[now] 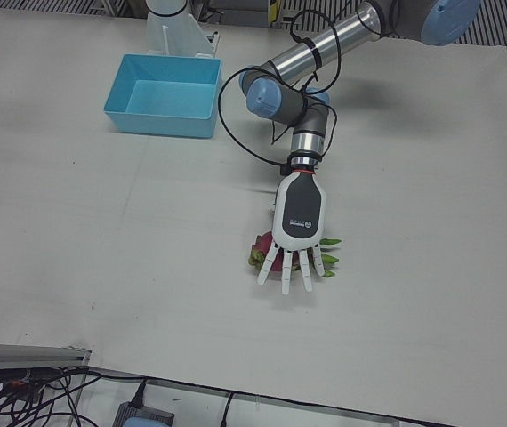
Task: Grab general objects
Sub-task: 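Close the left hand's fingers around the pink dragon fruit, then lift the dragon fruit with the left hand and carry it toward the blue tray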
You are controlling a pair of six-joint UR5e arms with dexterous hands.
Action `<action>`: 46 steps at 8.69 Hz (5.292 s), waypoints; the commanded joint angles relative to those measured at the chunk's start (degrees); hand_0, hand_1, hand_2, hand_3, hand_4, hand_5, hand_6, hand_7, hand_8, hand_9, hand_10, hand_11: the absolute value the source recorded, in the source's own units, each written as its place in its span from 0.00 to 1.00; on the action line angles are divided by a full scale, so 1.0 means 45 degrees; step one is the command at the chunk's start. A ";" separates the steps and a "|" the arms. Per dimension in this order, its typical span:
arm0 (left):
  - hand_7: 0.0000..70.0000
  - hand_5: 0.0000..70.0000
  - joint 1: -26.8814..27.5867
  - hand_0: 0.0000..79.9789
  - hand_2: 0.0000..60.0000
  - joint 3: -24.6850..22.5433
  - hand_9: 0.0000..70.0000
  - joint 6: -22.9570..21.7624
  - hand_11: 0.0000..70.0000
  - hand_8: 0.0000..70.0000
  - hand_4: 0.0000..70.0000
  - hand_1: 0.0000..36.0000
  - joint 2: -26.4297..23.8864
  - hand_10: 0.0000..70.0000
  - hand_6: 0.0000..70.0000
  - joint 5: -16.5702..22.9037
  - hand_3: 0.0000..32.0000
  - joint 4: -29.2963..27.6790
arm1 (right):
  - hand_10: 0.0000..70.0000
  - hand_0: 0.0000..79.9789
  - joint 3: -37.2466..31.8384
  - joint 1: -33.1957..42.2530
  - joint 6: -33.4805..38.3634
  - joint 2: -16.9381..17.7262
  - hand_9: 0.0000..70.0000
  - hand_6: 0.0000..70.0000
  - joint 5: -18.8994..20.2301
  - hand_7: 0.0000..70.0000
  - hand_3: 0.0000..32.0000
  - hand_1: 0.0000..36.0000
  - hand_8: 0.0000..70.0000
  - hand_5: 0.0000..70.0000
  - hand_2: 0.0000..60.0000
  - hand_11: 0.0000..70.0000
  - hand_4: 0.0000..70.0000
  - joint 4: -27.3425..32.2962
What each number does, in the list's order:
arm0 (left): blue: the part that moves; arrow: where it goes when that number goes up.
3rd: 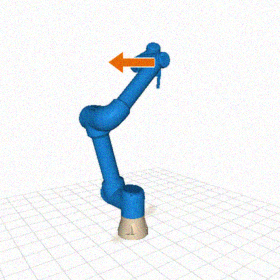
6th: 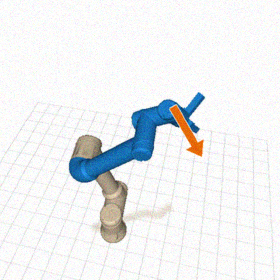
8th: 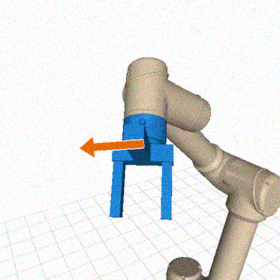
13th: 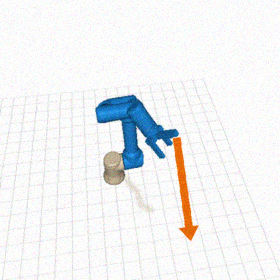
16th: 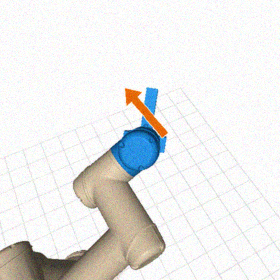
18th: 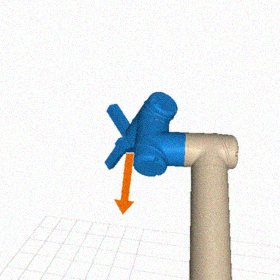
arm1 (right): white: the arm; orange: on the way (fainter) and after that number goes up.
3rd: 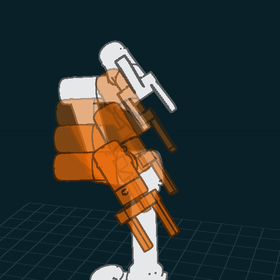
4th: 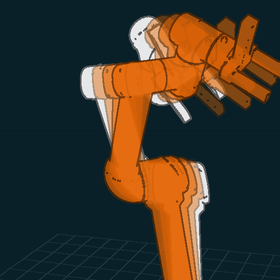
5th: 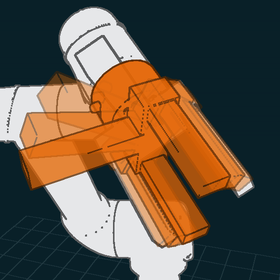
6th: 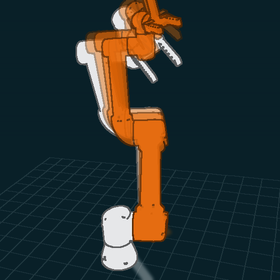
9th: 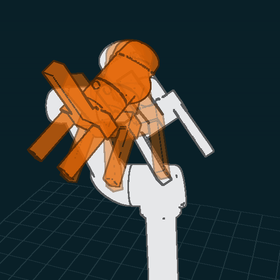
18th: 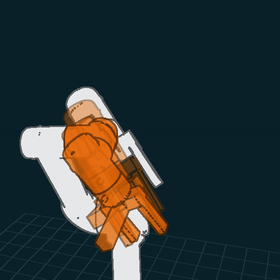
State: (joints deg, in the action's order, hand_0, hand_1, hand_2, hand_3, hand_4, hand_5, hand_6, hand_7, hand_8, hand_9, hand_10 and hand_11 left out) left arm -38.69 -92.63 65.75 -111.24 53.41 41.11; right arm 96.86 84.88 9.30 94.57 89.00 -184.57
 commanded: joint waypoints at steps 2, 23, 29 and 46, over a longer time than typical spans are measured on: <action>0.00 0.03 0.0004 0.49 0.00 0.0293 0.00 -0.0373 0.00 0.00 0.00 0.08 -0.0026 0.00 0.00 -0.0013 0.74 -0.0073 | 0.00 0.00 -0.0001 0.0005 0.0004 0.0000 0.00 0.00 0.0007 0.00 0.00 0.00 0.00 0.00 0.00 0.00 0.00 0.0000; 0.71 1.00 0.0082 0.64 1.00 0.0371 0.51 -0.0607 0.59 0.40 0.24 0.93 -0.0339 0.38 0.59 -0.1140 0.00 0.0433 | 0.00 0.00 0.0019 0.0005 0.0004 0.0000 0.00 0.00 0.0007 0.00 0.00 0.00 0.00 0.00 0.00 0.00 0.00 0.0000; 1.00 1.00 0.0141 0.37 1.00 -0.2178 1.00 -0.1311 1.00 1.00 0.76 0.18 -0.0222 1.00 1.00 -0.2102 0.00 0.1722 | 0.00 0.00 0.0019 0.0005 0.0004 0.0000 0.00 0.00 0.0007 0.00 0.00 0.00 0.00 0.00 0.00 0.00 0.00 0.0000; 1.00 1.00 0.3381 0.43 0.64 -0.5177 1.00 -0.0726 1.00 1.00 0.71 0.00 -0.2937 1.00 1.00 0.5320 0.00 -0.3566 | 0.00 0.00 -0.0001 0.0005 -0.0015 0.0000 0.00 0.00 0.0007 0.00 0.00 0.00 0.00 0.00 0.00 0.00 0.00 0.0000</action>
State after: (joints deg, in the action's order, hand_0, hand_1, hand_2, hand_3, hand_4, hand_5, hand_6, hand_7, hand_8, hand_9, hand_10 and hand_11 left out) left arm -26.70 -116.57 61.96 -124.67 77.23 27.63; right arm 96.86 84.90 9.29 94.57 89.01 -184.57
